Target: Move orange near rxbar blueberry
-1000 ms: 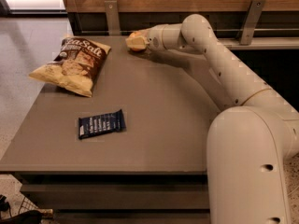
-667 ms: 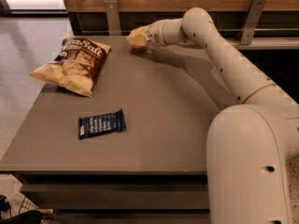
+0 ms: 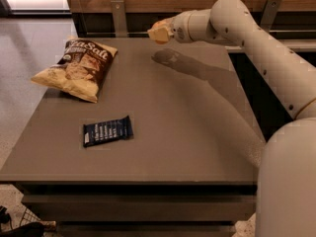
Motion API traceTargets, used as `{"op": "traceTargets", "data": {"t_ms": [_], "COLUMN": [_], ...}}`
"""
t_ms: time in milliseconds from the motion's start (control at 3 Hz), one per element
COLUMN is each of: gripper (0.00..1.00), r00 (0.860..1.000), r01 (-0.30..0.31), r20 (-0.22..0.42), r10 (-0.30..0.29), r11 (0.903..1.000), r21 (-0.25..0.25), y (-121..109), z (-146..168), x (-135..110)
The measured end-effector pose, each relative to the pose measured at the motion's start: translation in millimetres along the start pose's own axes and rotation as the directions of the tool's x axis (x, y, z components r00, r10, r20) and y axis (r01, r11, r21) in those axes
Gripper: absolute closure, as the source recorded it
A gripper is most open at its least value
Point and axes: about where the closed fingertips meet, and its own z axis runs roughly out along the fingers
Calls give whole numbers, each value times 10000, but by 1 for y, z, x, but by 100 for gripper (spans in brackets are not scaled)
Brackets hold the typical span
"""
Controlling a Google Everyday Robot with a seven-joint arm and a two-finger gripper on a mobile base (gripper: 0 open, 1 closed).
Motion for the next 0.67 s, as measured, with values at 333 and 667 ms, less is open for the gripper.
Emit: {"op": "traceTargets", "data": {"t_ms": [333, 667], "gripper": [100, 100], "r00": [9978, 9915], "r01": [-176, -332], "r20": [629, 1242], "r10": [191, 396], "r11": [9995, 9980], "r21": [-246, -531], "y": [13, 30], "z": [-41, -81], "x": [-4, -6]}}
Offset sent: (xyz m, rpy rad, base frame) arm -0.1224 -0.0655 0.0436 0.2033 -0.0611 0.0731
